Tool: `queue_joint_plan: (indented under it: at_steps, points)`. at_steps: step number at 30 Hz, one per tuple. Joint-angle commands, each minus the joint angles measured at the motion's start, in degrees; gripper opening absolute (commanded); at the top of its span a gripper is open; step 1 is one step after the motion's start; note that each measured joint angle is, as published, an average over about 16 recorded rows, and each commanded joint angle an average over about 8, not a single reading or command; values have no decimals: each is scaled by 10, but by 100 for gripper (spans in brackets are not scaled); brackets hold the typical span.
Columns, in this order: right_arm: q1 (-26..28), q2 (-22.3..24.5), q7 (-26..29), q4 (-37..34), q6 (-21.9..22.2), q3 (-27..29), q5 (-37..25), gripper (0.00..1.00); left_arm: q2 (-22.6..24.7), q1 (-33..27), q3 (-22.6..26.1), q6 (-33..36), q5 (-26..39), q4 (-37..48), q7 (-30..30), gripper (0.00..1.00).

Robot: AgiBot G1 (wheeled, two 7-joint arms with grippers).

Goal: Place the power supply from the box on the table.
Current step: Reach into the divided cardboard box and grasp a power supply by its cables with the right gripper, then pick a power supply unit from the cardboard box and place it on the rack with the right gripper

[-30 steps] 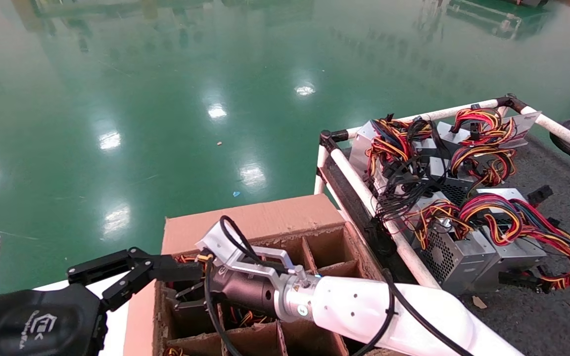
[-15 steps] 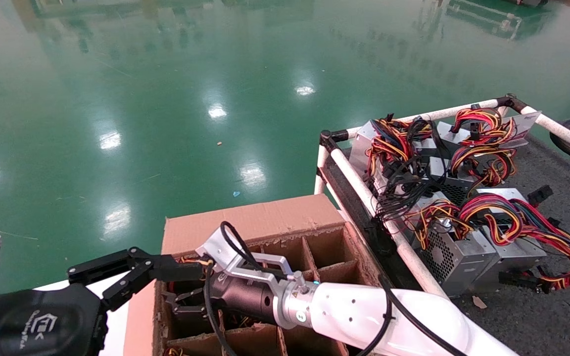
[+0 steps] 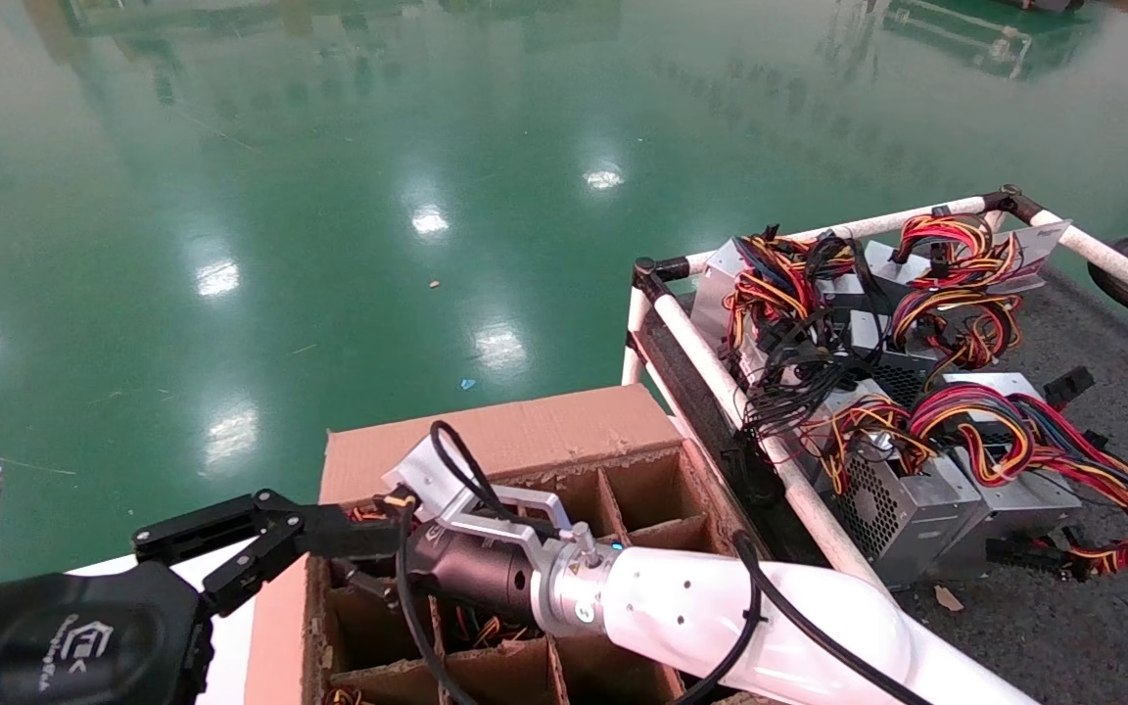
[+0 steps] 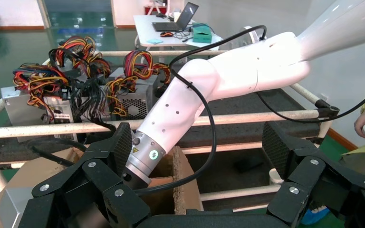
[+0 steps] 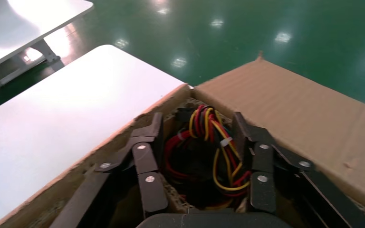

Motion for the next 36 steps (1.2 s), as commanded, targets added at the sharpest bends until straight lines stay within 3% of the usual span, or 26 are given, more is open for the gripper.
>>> queue_joint_plan:
  at_steps: [1,19,36]
  points:
    - [2,0,0,-4,7,-6,5,0,0,0,0,0,0,0,0,100]
    - [10,1,-22,-16,42,-50,63,0,0,0,1,0,-1,0,0,100]
    - [27,23,-30,-6,25,-39,114,0,-1,0,1,-1,-1,0,1,100]
